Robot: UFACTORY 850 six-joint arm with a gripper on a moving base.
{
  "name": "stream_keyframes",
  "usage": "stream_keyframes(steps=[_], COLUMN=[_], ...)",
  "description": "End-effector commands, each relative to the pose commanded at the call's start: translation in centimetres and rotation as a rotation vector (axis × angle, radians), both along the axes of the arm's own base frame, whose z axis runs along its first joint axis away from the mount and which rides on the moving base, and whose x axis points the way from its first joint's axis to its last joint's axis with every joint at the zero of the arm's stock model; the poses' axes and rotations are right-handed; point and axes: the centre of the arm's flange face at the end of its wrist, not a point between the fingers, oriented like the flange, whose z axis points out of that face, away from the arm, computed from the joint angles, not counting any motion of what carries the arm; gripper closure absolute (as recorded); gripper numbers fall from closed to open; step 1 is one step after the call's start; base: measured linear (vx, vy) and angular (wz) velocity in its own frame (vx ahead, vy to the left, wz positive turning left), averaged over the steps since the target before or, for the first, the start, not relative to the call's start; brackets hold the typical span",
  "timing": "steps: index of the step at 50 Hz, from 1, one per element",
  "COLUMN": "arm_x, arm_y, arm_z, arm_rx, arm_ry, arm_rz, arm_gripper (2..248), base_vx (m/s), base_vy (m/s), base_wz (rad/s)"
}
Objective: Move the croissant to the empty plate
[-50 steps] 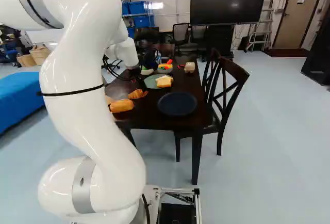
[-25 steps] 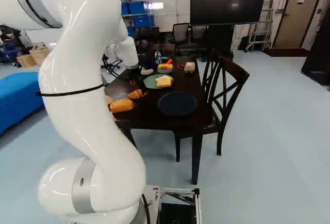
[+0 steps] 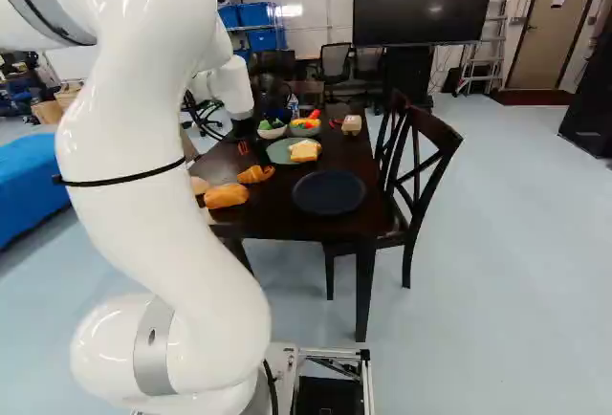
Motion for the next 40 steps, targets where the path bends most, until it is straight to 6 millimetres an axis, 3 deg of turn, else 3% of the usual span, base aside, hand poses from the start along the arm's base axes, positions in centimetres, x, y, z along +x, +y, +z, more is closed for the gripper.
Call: stream_keyframes(steps=[6,30,40], arm_x=[0.1,2.5,2.4], arm_y=[-0.2,-0.2,-0.3], arm_z=[0.8,0.6,0.5], arm_rx=[-0.003,-0.028,-0.035], arm_ry=[0.007,0.059,0.081], arm_rz=[0.001,0.020,0.001], arm_gripper=[3,3,3], base_vx=[0.000,0.000,0.000], base_vy=[0.000,0.000,0.000], base_wz=[0.000,0.000,0.000])
